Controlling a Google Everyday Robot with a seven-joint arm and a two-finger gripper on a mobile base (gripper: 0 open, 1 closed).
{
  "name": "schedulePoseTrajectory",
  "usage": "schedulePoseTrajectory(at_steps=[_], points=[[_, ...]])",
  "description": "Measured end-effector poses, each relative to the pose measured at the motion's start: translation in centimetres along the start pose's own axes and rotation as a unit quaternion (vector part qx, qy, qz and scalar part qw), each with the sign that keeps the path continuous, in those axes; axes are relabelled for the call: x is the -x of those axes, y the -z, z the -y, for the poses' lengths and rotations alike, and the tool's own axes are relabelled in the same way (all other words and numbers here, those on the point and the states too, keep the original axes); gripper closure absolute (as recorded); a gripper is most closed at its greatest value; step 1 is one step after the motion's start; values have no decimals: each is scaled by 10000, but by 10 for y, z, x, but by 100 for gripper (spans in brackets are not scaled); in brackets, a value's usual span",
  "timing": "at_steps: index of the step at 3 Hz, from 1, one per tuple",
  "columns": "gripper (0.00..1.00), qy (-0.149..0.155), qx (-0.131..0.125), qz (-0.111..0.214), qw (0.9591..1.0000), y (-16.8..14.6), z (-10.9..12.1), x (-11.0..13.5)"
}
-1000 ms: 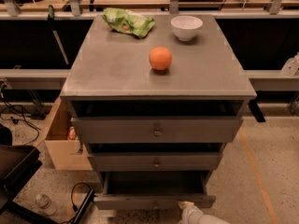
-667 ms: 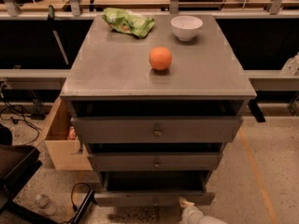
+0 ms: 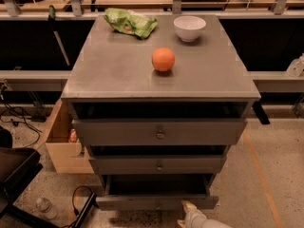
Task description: Close bottom drawer
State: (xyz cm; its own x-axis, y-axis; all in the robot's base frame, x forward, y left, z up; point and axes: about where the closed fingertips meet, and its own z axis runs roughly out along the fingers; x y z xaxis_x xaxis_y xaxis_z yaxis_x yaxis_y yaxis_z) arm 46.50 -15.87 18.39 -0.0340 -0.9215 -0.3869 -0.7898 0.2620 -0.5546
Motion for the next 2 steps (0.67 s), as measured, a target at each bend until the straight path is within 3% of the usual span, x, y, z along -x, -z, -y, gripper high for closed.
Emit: schedulePoseTrajectory(at_steps=[1, 2], points=[[64, -1, 3, 4, 10000, 0, 0, 1], [88, -43, 106, -116, 9999, 19, -17, -8]])
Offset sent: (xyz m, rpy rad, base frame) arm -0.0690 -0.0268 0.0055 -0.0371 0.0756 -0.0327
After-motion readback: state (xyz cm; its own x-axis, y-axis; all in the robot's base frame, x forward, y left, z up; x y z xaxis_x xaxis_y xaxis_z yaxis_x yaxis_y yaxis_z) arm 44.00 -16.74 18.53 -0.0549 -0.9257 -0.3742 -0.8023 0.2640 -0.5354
